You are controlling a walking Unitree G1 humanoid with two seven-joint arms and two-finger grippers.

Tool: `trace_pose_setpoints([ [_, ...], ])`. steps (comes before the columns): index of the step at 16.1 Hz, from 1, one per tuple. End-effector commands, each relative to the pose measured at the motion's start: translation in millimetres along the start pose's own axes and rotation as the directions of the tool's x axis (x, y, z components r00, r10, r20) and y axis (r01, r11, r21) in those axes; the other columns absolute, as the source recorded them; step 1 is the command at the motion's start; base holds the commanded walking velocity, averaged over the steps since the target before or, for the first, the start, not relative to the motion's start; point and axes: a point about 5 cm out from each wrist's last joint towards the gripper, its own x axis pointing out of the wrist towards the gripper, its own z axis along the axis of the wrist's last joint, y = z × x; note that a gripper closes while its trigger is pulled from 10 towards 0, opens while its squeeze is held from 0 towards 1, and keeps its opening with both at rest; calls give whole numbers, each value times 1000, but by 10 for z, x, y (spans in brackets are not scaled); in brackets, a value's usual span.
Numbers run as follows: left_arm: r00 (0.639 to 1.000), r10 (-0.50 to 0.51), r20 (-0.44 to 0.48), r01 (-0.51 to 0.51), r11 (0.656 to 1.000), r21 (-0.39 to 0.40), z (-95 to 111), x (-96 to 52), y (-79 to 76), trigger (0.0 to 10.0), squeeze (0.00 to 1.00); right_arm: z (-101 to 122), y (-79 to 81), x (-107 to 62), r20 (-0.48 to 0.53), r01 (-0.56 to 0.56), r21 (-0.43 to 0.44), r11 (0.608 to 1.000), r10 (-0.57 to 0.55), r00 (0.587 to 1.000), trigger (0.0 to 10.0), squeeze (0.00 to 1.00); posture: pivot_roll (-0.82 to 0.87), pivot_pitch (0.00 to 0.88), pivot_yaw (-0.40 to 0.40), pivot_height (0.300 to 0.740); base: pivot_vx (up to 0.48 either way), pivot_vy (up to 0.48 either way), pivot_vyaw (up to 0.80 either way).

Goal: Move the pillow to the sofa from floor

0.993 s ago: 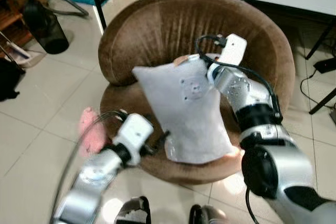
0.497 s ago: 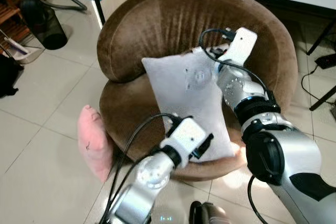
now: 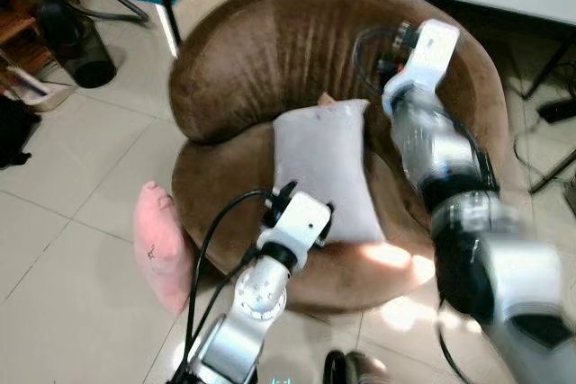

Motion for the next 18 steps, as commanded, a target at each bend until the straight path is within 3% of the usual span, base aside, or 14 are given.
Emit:
trace_pose_setpoints([
  [1,999,45,-28,-45,999,-18,-67,-5,-41,10000,0,-191,-31,-226,-41,-38,-52,998,36,998,10000,0,13,64,5,740,0,0,0],
  [2,998,61,-13,-61,998,-26,-54,23,-77,10000,0,-369,-116,-541,-50,-37,-85,996,33,998,10000,0,3,48,14,740,0,0,0],
  [5,997,70,26,-70,997,-16,22,130,-129,10000,0,-690,-197,-937,-117,-66,-125,990,51,992,10000,0,-10,17,23,740,0,0,0],
  [6,990,130,58,-128,991,-26,-21,-25,664,10000,0,-864,-260,-1092,-165,-23,-157,987,-3,986,10000,0,-6,8,26,740,0,259,0],
  [8,981,164,105,-164,986,-5,34,-180,1262,10000,0,-920,-275,-1270,-219,24,-157,987,-58,974,10000,0,-11,3,31,740,0,276,0],
  [11,980,178,92,-178,984,-5,-9,-215,1312,10000,0,-889,-311,-1381,-235,84,-158,984,-120,965,10000,0,-16,1,27,740,0,303,0],
  [18,981,176,82,-174,984,-24,34,-213,1266,10000,0,-874,-218,-1327,-275,-18,-211,977,-41,961,10000,0,-6,8,1,740,0,320,0],
])
